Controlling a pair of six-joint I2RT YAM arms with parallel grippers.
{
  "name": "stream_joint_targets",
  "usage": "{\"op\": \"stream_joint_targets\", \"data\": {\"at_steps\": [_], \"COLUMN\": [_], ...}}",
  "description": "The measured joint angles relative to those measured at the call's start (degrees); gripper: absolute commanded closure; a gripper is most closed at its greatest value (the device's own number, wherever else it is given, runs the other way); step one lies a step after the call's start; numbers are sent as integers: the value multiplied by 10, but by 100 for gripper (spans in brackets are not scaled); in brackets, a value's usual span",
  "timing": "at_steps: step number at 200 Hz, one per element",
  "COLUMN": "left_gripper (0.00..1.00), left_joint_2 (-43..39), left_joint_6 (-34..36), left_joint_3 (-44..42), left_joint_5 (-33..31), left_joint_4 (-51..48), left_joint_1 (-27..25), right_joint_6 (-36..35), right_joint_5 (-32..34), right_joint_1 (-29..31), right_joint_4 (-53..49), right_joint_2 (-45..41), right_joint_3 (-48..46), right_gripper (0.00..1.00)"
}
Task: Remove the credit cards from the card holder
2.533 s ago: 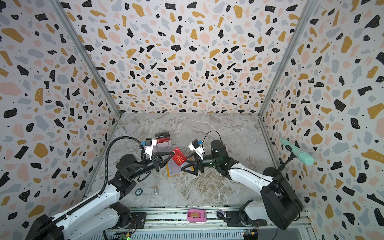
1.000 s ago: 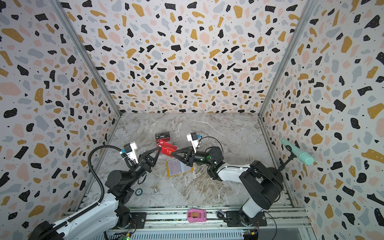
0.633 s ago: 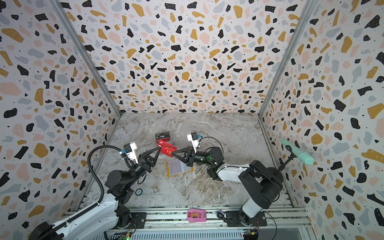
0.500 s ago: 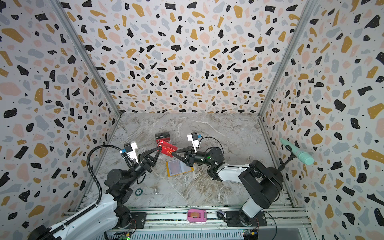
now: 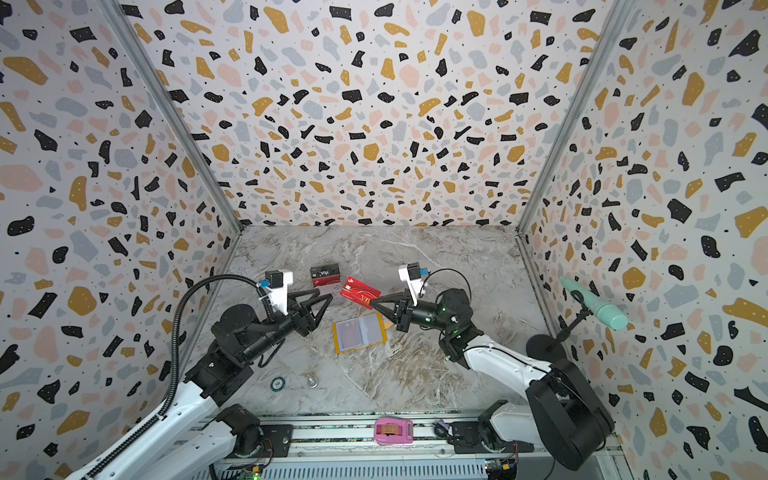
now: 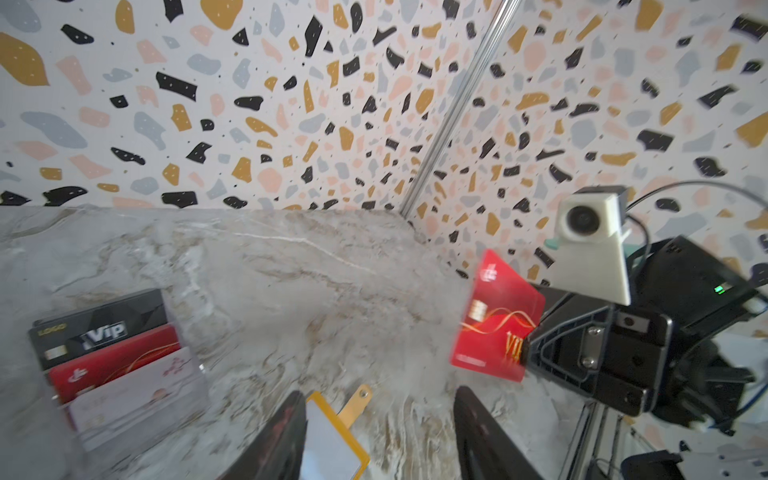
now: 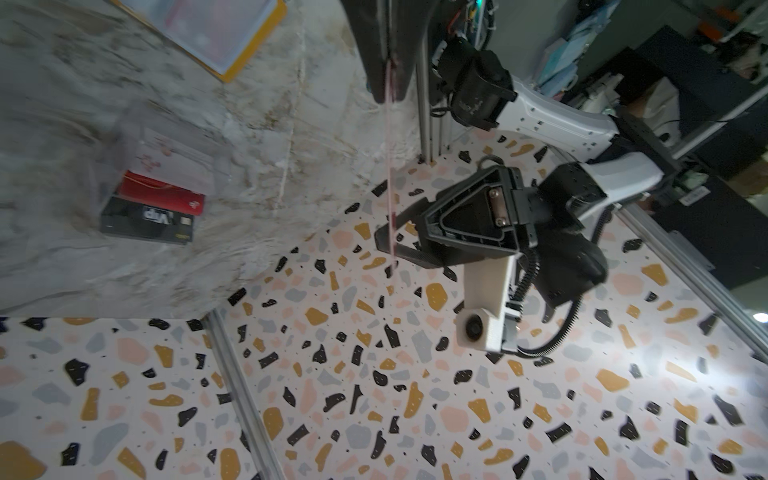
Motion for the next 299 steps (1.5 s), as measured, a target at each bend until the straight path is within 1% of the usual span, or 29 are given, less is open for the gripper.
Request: {"op": "stream_joint_targets", "data": {"at_steps": [23,40,55,78,108,134,151,169,199,208,225,233,264,299], "left_gripper": [39,39,38,38,39,40,43,44,45,47,55,57,60,64], "left_joint_2": [27,57,88,133,170,195,219,248,283,290,301,306,318,320], "left_joint_6": [45,84,119,172,230,284,317,352,398,408,423,428,442,448], "left_joint_3": [48,89,129,175,207,245,283,323,346,346,346,347,358,359], "left_joint_5": [15,47,77,116,166,205,234,268,303,309,311,310,308,316], "left_joint_4": [-73,-121,-166,-222,-266,-303,-337,-377,-438,-456,-485,-496,-521,-531], "left_joint_1": [0,0,0,0,0,0,0,0,-1,-2,-5,-7,-8,-11], "right_joint_6": [-90,-155,-195,-242,-288,-322,-342,-360,-381,-386,-396,-401,-415,-424], "right_joint_5": [38,63,83,96,85,63,48,31,5,-4,-24,-35,-74,-101], "right_joint_1": [-1,-1,-1,-1,-1,9,22,34,42,42,42,43,44,46], "right_joint_4": [-158,-266,-342,-431,-500,-539,-553,-565,-570,-571,-571,-571,-570,-568], "right_joint_2": [-33,-40,-40,-34,-19,-12,-12,-12,-12,-12,-9,-9,-7,-4], "right_joint_3": [27,61,89,125,139,139,139,138,139,139,139,139,141,144], "right_gripper": [100,100,100,100,100,100,100,100,100,100,100,100,100,100]}}
